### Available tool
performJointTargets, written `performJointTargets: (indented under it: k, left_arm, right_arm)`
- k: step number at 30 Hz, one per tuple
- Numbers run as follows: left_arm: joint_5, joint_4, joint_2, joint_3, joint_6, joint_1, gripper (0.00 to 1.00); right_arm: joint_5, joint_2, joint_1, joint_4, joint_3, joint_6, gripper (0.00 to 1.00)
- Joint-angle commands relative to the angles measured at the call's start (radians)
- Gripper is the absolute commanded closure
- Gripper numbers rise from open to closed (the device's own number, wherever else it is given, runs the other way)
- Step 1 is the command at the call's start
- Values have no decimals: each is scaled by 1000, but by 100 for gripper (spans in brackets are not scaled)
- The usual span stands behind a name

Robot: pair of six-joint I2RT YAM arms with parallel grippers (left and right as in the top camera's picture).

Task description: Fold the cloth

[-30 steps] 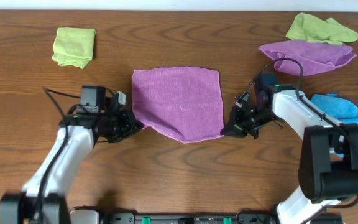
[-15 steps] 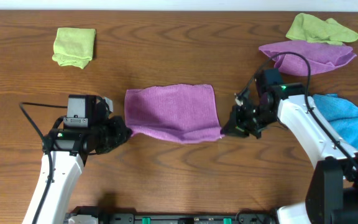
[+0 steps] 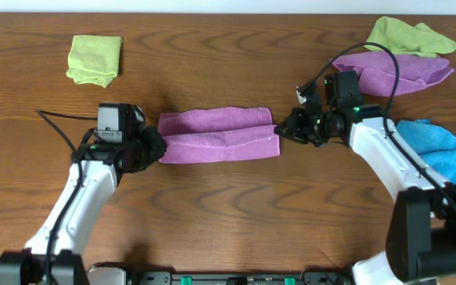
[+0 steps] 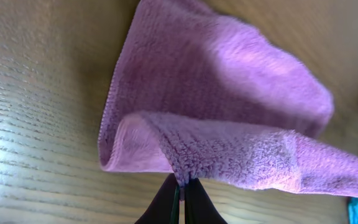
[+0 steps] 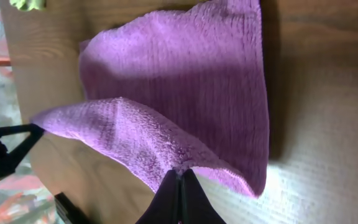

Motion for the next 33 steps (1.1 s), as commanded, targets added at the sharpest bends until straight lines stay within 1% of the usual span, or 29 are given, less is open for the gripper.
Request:
performJointTargets:
  k: [1, 7, 10, 13, 15, 18, 21, 24, 29, 33]
  left_arm:
    - [11, 21, 23, 10, -9, 3, 95]
    - [-1, 110, 33, 10, -11, 40, 95]
    - [48, 183, 79, 10, -5, 78, 94]
    - [110, 278, 140, 18, -15, 84, 94]
    - [112, 299, 203, 57, -23, 84, 94]
    - [122, 298, 272, 142, 0, 84, 94]
    - [126, 259, 321, 225, 8, 83, 94]
    - [124, 190, 327, 246, 32, 81, 94]
    - [126, 28, 326, 246, 45, 80, 94]
    - [131, -59, 311, 246, 50, 80, 94]
  right_arm:
    - [-12, 19, 9, 35, 12, 28, 98]
    - [-19, 40, 11, 131, 13, 72, 98]
    - [-34, 58, 11, 196, 19, 92, 98]
    - [-34, 66, 11, 246, 24, 121, 99]
    - [-33, 85, 11, 263, 40, 124, 98]
    - [-34, 125, 11, 297, 61, 124, 98]
    - [-58, 166, 11, 309, 93, 124, 99]
    - [-126, 182, 11, 298, 103, 124, 98]
    - [-150, 181, 10, 201, 103, 124, 99]
    - [-203, 181, 2, 107, 103, 123, 98]
